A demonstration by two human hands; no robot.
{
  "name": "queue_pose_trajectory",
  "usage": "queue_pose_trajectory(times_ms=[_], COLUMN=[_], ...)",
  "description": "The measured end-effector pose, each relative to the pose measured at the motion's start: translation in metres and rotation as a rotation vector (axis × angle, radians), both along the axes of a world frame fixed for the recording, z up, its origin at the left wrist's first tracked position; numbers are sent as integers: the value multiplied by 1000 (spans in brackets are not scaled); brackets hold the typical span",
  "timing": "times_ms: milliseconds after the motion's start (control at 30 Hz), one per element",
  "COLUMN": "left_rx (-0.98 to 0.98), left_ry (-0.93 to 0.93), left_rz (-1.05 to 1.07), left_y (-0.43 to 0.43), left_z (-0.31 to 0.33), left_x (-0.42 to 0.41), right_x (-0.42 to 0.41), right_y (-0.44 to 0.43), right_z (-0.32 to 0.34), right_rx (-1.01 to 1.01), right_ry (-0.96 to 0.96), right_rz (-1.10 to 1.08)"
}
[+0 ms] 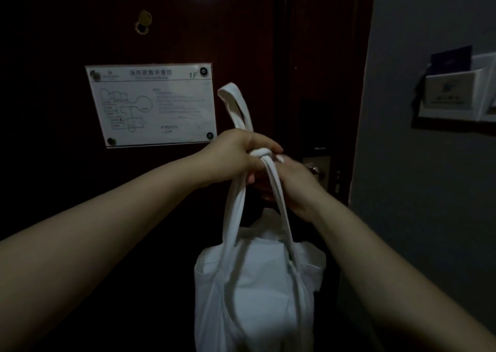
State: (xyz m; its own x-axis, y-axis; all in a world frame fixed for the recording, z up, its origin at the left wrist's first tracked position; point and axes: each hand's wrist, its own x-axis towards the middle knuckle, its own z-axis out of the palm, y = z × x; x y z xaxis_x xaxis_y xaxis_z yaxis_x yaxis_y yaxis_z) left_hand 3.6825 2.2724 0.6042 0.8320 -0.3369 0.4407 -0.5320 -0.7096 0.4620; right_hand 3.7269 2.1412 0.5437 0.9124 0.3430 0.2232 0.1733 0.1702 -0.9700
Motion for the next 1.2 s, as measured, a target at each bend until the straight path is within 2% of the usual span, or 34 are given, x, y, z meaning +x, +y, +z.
queue_pose_trajectory(times_ms=[133,300,433,567,667,800,867,967,1067,1133,1200], left_rx=[-59,156,168,14,-160,-272,-307,-354,-413,-507,-633], left_ry=[100,180,217,383,523,629,643,671,709,751,802], left_rz=[40,11,23,-23,-79,-105,-80,-61,-32,-19,-13], left_y=[11,16,13,9,3,-5,-6,-9,-14,-16,-17], left_z=[4,4,4,4,4,4,3,3,4,4,4], left_x=[-2,-13,-15,-14,-13,-12,-11,-11,-13,-14,-14], right_x=[-10,-9,-11,-16,-15,-16,-21,-35,-45,-48,-49], right_y=[8,-14,-19,-26,-34,-39,-39,-37,-35,-34,-32], right_z=[-3,5,0,1,-1,-4,-5,-8,-13,-20,-26], right_rx=[61,-180,-154,-169,-198,-59,-76,-230,-265,-369,-536], right_ry=[118,293,316,251,176,167,78,-241,-444,-670,-989], right_rz=[133,440,546,647,621,589,493,200,-55,-342,-675])
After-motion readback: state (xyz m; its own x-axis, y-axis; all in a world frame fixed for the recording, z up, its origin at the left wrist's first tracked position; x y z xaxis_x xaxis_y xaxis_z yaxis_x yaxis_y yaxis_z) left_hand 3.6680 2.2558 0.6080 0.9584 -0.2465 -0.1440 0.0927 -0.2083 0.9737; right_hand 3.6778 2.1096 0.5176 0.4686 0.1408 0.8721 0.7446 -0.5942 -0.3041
